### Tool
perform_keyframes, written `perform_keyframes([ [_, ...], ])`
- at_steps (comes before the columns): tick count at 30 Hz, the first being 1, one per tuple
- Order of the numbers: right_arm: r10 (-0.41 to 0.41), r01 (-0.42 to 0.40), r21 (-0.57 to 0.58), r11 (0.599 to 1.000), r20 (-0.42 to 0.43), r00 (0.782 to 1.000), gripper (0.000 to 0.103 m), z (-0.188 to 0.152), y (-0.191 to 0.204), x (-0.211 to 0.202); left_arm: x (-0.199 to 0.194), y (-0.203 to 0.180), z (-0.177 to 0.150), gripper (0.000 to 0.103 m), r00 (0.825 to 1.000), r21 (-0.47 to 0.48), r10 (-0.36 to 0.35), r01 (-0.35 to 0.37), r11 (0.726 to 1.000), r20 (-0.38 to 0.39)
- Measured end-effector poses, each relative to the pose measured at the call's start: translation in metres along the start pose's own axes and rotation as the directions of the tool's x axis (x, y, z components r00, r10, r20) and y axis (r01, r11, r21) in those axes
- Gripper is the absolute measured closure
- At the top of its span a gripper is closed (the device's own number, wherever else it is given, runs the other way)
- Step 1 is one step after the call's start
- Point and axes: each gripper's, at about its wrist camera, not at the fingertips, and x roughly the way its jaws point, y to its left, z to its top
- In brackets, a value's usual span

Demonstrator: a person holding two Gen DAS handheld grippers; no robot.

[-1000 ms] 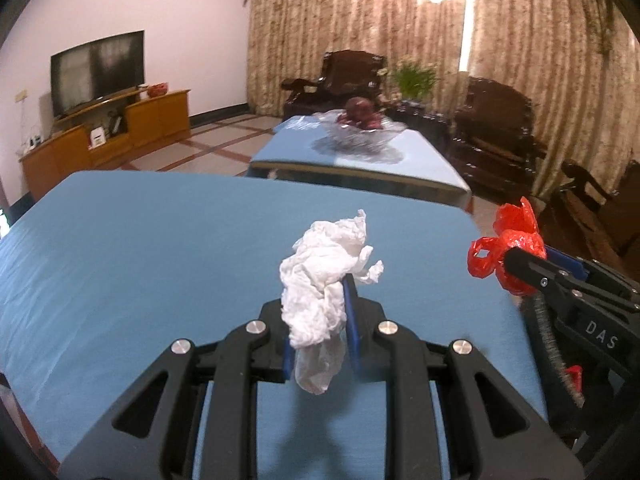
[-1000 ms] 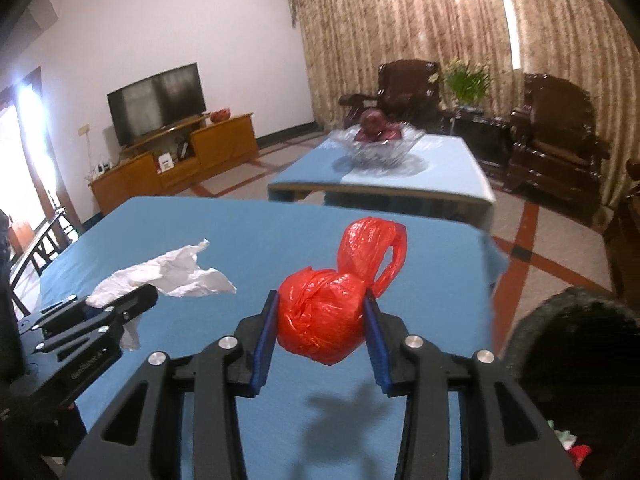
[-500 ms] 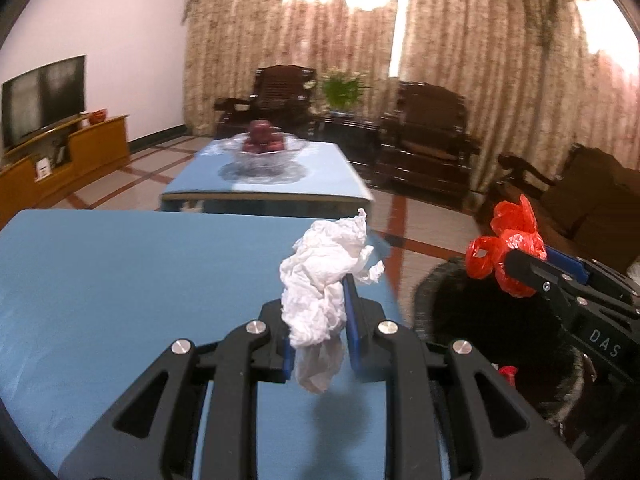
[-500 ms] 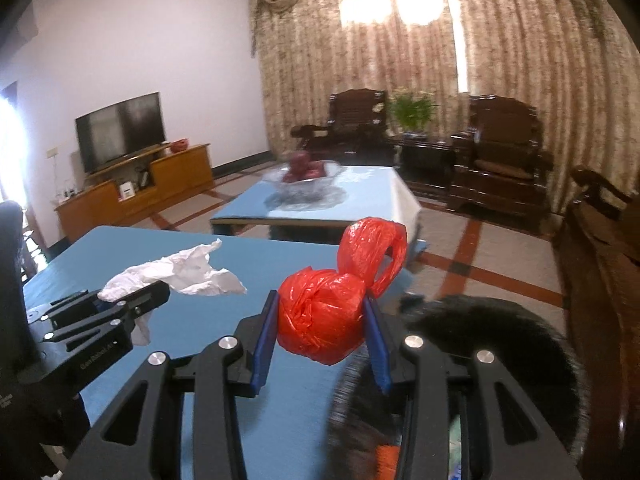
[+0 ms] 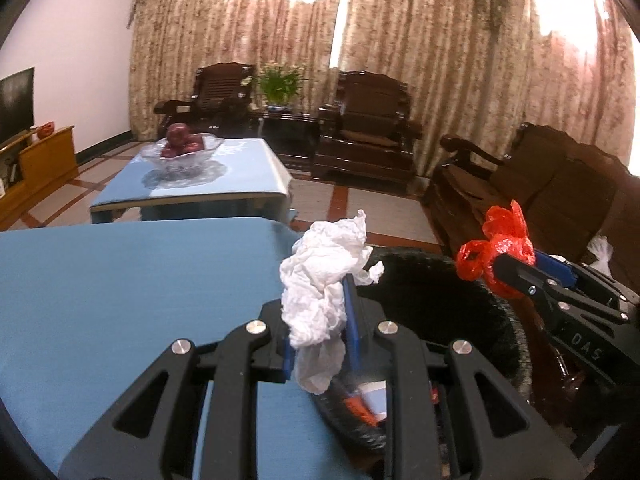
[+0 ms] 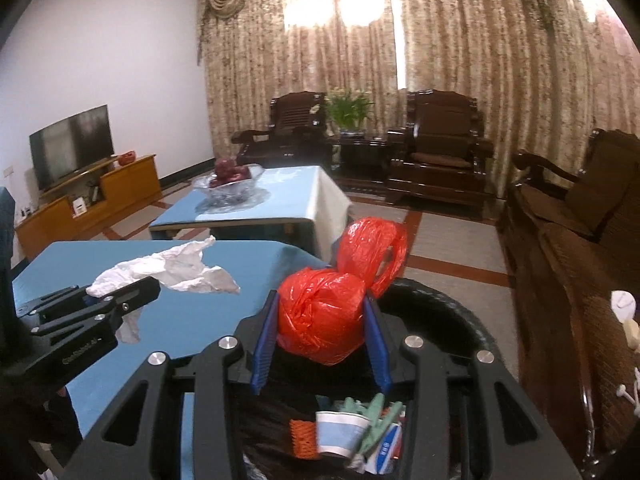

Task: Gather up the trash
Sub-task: 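Carry the tissue and red bag over the bin and release both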

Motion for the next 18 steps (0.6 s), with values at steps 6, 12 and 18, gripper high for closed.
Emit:
perform_keyframes([
  [6, -0.027, 0.027, 0.017, 0.999, 0.009, 1.0, 0.063, -0.004, -0.019, -0.007, 0.005, -0.024, 0.002, 0.084, 0.999, 0.033, -0.042, 0.042, 0.999, -0.004],
  [12, -0.054, 0.054, 0.032, 0.998, 0.006, 0.999, 0.063, -0.011, -0.036, -0.011, 0.017, -0.046, 0.003, 0.084, 0.997, 0.061, -0.072, 0.073, 0.996, -0.012],
  [18, -0.075, 0.075, 0.048, 0.996, -0.013, 0.997, 0.063, -0.019, -0.053, -0.005, 0.035, -0.062, -0.004, 0.084, 0.995, 0.076, -0.09, 0.093, 0.993, -0.046],
])
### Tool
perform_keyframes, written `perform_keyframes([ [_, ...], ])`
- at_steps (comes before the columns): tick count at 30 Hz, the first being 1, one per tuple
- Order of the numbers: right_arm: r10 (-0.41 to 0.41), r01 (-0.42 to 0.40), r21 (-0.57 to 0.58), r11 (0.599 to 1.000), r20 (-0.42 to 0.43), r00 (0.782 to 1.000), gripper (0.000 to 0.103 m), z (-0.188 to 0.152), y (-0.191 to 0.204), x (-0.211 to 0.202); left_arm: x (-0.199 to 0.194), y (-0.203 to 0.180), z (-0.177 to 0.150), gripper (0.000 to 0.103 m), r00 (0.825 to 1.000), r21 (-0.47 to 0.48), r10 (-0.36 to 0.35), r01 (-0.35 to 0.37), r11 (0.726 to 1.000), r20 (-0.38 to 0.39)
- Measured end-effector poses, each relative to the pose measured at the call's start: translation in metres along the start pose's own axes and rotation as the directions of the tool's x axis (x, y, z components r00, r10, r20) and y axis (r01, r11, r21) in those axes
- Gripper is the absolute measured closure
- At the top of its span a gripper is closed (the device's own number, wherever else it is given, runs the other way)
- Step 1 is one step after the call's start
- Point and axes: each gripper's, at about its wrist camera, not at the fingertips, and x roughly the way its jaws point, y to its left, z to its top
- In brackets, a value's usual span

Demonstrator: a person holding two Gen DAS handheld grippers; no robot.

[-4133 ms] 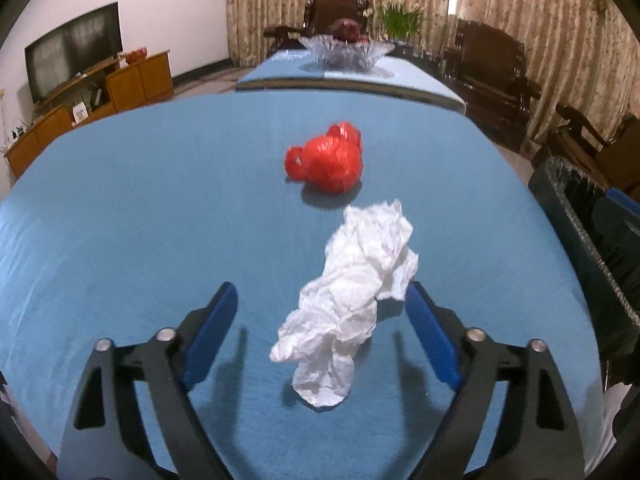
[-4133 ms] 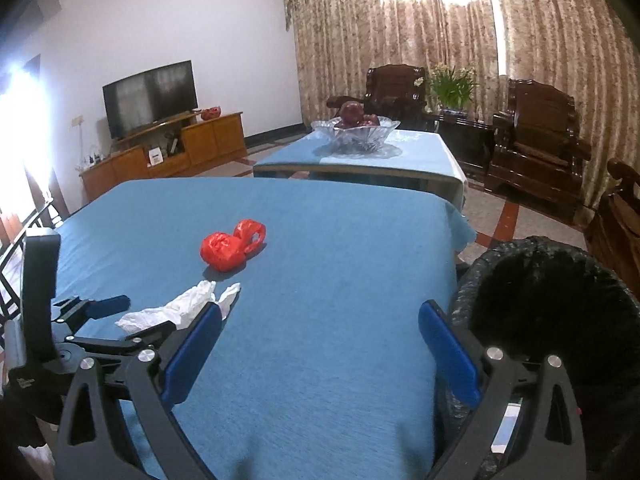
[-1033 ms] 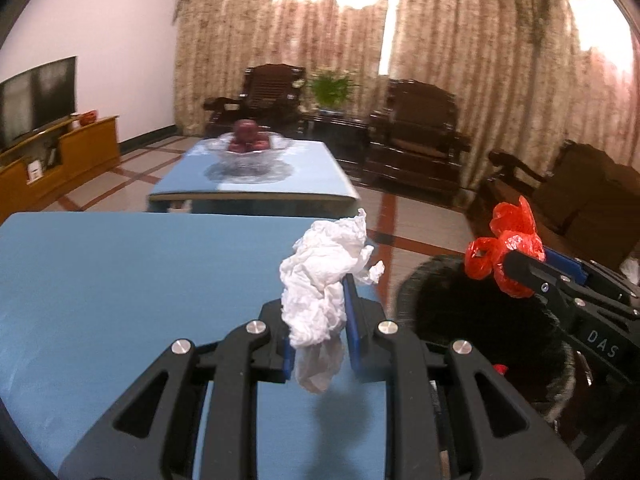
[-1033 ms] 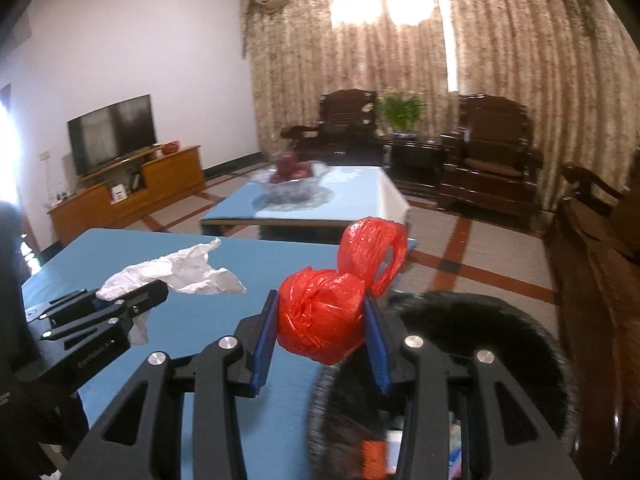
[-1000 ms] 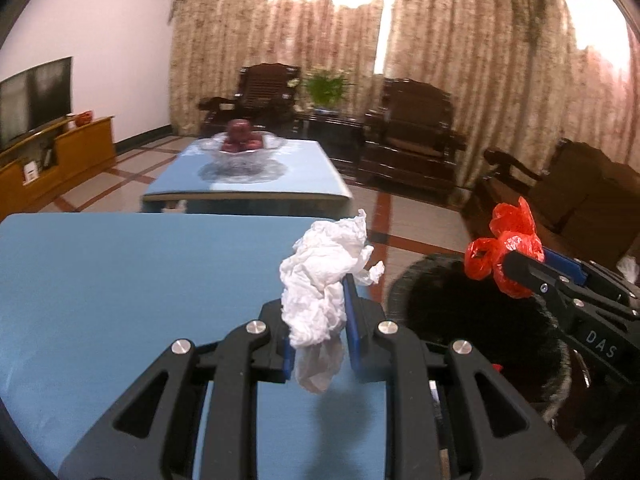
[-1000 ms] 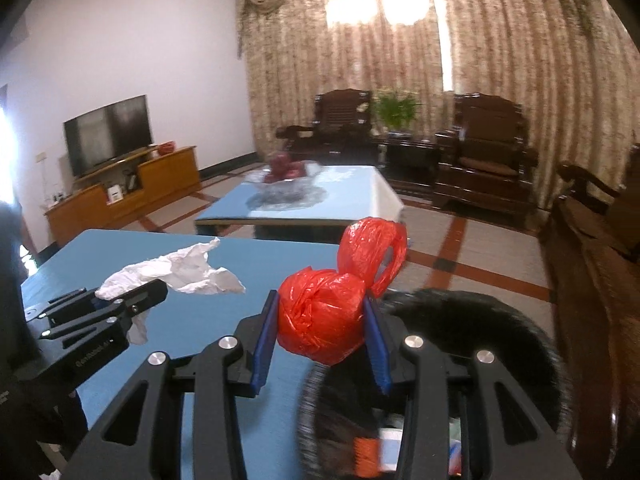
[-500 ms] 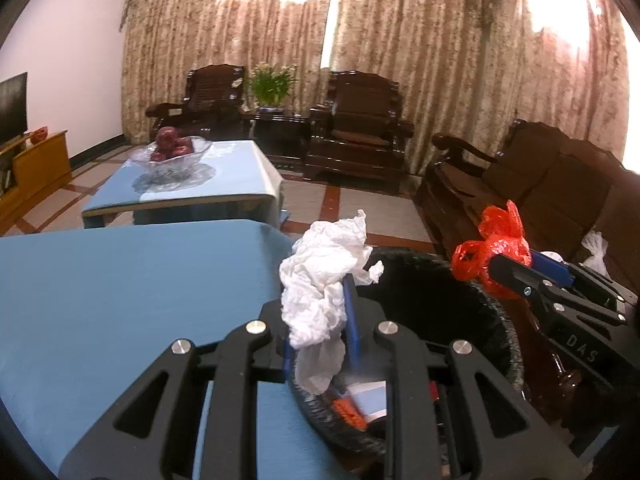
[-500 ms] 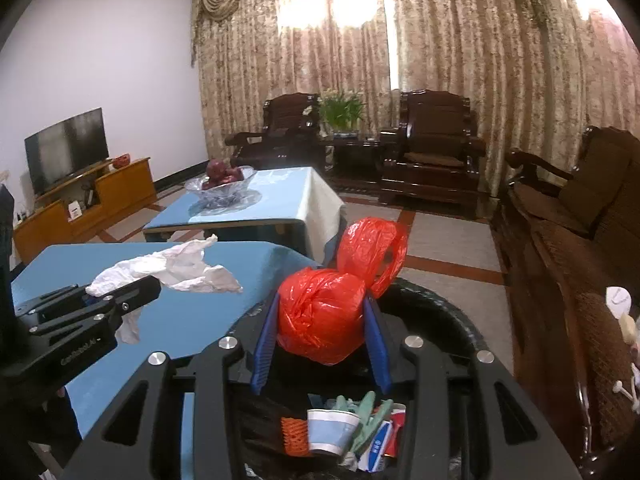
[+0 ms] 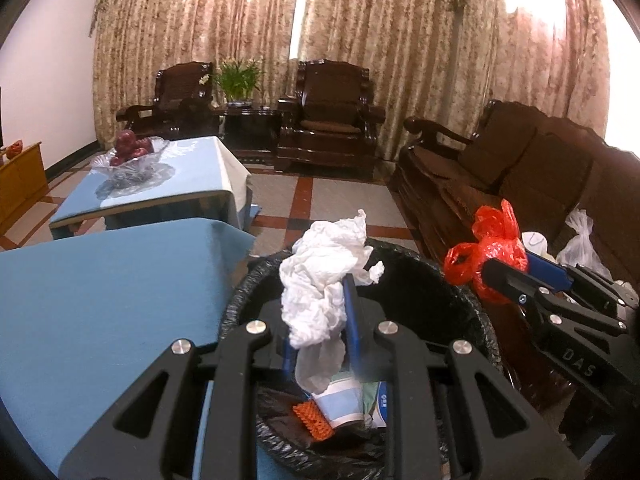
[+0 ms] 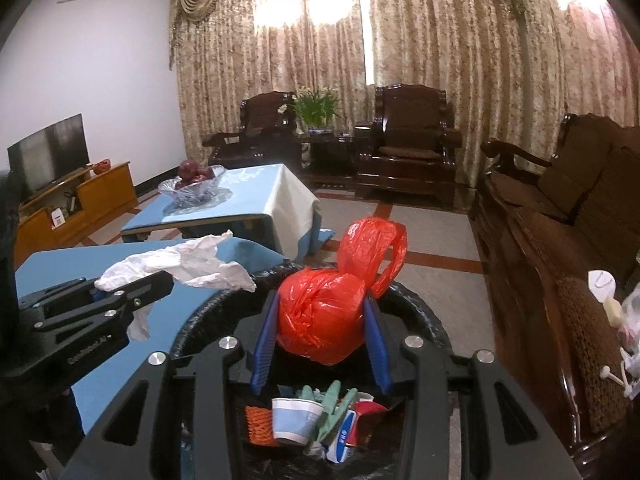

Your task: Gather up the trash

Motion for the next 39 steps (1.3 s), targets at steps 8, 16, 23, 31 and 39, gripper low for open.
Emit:
perform_keyframes([
  [8, -0.006, 0.007, 0.027, 1.0, -0.042, 0.999, 0.063, -0.016, -0.019, 0.016, 0.035, -0.01, -0.008, 0.084, 0.998, 0.008, -0.023, 0.023, 1.0, -0.052],
  [16, -0.021, 0.024, 0.021, 0.999, -0.106, 0.994, 0.055, -0.03, -0.03, 0.052, 0.069, -0.005, -0.011, 0.075, 0.992, 0.006, -0.055, 0.056, 0.998, -0.112],
  [23, -0.106, 0.106, -0.002, 0.994, -0.09, 0.99, 0.012, -0.033, -0.035, 0.054, 0.07, 0.012, -0.007, 0.035, 0.991, -0.066, -0.094, 0.088, 0.994, -0.094],
  [31, -0.126, 0.126, -0.015, 0.992, -0.072, 0.989, 0.006, -0.029, -0.033, 0.037, 0.047, 0.036, 0.0, 0.015, 0.998, -0.071, -0.039, 0.035, 0.997, -0.056],
  [39, -0.062, 0.063, 0.027, 0.998, -0.053, 0.997, 0.006, -0.021, -0.024, 0.016, 0.0, 0.061, -0.001, 0.011, 0.998, -0.057, 0.054, -0.055, 0.997, -0.018],
])
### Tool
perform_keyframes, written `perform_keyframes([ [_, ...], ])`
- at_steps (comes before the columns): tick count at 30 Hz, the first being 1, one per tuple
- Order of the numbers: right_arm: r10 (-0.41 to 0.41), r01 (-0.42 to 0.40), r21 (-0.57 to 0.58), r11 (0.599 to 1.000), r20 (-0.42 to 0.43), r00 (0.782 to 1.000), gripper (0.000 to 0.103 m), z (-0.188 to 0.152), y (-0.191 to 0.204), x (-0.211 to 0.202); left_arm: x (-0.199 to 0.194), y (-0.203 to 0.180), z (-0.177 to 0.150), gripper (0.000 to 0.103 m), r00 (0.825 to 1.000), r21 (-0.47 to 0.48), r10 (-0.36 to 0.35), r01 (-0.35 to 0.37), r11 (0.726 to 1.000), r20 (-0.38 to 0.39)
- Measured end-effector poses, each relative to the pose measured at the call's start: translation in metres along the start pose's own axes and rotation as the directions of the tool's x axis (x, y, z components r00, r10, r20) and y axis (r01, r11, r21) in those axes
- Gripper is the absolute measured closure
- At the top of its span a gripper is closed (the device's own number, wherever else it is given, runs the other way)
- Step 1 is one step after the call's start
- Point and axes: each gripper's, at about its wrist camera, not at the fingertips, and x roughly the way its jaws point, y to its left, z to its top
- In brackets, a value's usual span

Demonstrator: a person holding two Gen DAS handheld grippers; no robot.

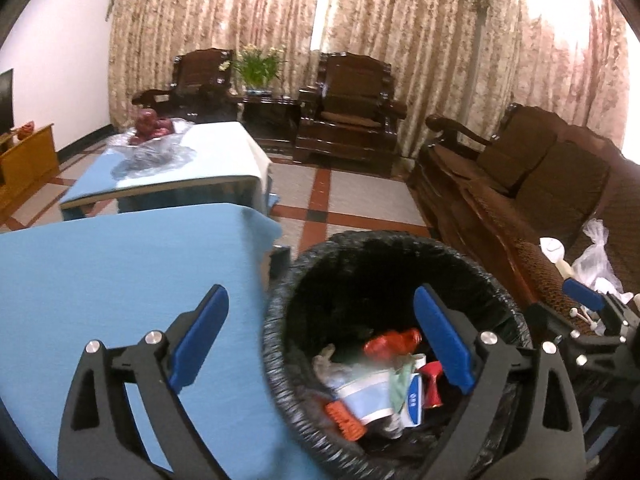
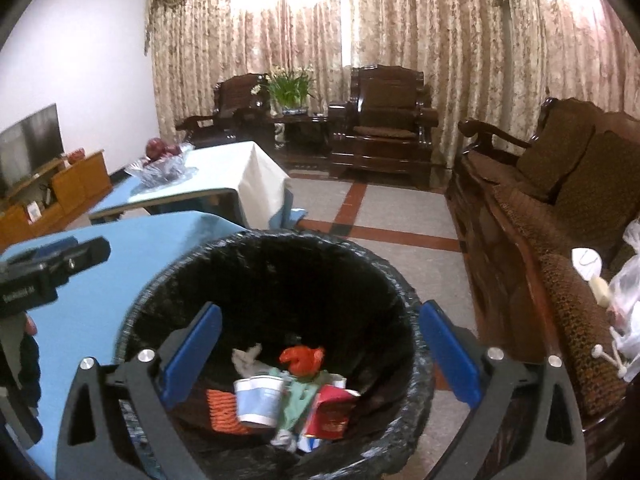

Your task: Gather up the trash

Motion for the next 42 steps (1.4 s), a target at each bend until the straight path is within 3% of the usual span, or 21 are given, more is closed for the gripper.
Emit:
perform_keyframes([
  [12, 0.064, -0.062, -0.058, 0.996, 0.046, 0.997, 0.006, 0.012, 0.043, -0.057, -0.074, 0.023, -0.008, 0.01, 0.993, -0.015, 0.11, -0.11, 0.994, 0.031],
  [27, 0.123, -0.116, -0.077, 0.99, 0.094, 0.988, 0.006, 0.026, 0.077, -0.114, -0.154, 0.031, -0.001, 0.009, 0.983, -0.027, 0.149, -0.147, 0.989, 0.107],
  [42, 0.166, -0.15, -0.124, 0.981, 0.133, 0.977, 0.006, 0.03, 0.1, -0.142, -0.199, 0.031, -0.003, 0.009, 0.972, -0.023, 0.169, -0.167, 0.986, 0.162],
])
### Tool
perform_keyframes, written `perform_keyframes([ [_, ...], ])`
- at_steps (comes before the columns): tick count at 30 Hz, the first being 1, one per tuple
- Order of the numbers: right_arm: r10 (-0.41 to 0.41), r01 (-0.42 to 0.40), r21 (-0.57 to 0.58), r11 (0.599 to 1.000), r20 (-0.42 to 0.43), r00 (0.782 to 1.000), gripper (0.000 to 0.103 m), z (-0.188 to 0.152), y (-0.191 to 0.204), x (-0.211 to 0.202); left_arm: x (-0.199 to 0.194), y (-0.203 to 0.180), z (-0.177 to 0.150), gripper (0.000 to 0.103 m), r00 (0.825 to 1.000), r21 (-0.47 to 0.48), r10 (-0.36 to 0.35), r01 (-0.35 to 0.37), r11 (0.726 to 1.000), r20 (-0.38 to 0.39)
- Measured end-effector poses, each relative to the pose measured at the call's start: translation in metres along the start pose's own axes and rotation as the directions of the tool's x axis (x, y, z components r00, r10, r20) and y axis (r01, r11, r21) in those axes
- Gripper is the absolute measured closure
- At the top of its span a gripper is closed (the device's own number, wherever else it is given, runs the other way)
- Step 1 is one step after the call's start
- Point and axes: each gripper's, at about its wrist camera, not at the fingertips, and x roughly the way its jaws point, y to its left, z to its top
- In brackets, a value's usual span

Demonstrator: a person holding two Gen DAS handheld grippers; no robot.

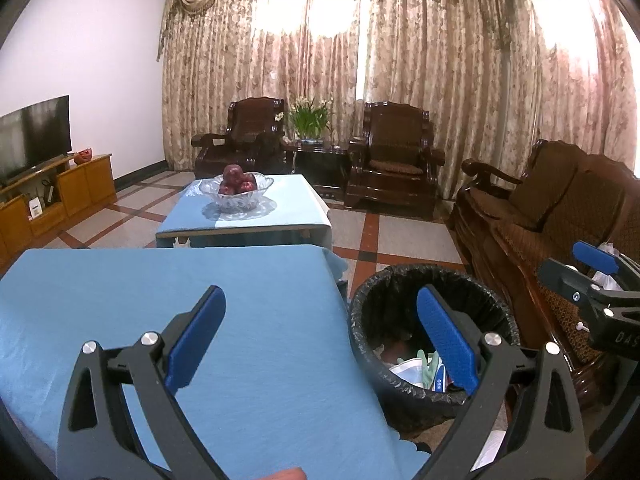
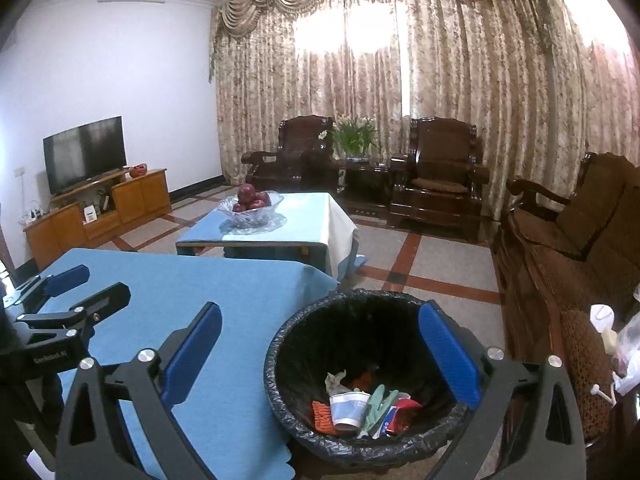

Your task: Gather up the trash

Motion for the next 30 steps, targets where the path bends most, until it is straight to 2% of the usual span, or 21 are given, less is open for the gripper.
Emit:
perform_keyframes([
  [11, 0.0, 0.0, -0.01, 1.0, 0.011, 1.0, 0.006, 0.001, 0.004, -0.007, -0.015, 0.0, 0.003, 0.009, 1.0, -0.005, 0.011, -0.011, 1.0, 0.026],
  [30, -0.001, 0.001, -0.017, 1.0, 0.016, 1.0, 0.006, 0.001, 0.006, -0.009, -0.019, 0.007, 0.006, 0.009, 0.999, -0.006, 0.012, -0.012, 1.0, 0.031],
])
